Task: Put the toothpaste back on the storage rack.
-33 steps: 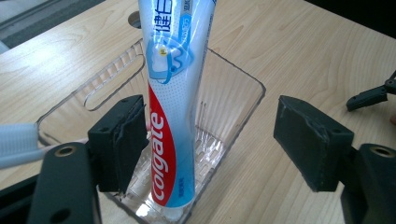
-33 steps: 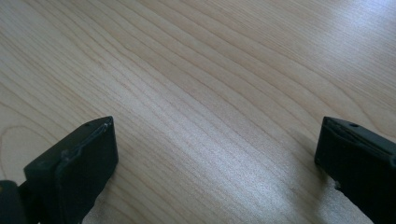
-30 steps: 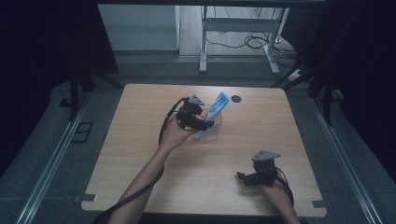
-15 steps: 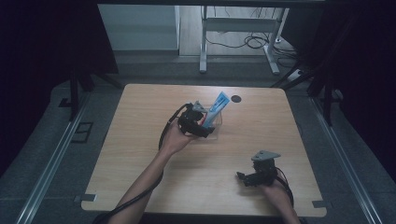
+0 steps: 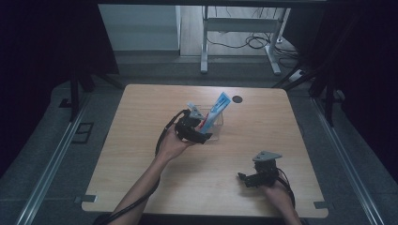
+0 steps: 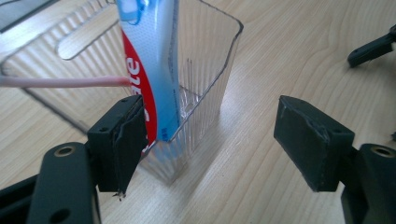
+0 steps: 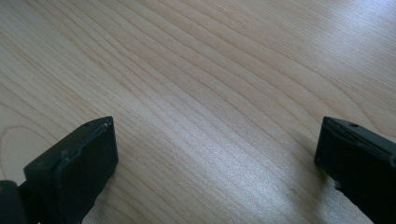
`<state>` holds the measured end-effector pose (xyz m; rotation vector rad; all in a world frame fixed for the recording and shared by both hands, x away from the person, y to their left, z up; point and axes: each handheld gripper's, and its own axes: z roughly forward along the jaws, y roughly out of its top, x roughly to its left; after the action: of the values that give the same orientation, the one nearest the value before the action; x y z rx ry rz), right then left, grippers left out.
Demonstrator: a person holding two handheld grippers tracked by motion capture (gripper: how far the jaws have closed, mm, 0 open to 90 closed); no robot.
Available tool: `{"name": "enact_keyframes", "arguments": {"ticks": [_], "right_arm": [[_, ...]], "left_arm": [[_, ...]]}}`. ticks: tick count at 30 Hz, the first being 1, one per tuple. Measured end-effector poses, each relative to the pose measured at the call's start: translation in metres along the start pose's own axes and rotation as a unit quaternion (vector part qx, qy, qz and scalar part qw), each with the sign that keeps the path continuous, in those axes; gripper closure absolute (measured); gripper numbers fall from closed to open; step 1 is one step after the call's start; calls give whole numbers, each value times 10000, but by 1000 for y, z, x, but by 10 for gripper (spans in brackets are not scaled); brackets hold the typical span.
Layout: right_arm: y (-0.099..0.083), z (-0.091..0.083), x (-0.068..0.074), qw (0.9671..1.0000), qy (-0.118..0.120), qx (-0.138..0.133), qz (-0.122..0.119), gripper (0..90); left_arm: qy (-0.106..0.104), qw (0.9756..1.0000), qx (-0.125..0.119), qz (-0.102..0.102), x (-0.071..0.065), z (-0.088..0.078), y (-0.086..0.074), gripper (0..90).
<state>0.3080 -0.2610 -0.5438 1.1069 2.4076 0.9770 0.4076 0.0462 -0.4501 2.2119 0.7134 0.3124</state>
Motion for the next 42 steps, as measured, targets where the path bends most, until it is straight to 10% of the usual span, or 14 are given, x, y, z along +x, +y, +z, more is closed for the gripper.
{"name": "enact_keyframes", "arguments": {"ticks": [42], "right_arm": [[0, 0, 0, 10000, -4, -8, -5, 0]], "left_arm": [[43, 9985, -261, -474, 0, -62, -43, 170]]}}
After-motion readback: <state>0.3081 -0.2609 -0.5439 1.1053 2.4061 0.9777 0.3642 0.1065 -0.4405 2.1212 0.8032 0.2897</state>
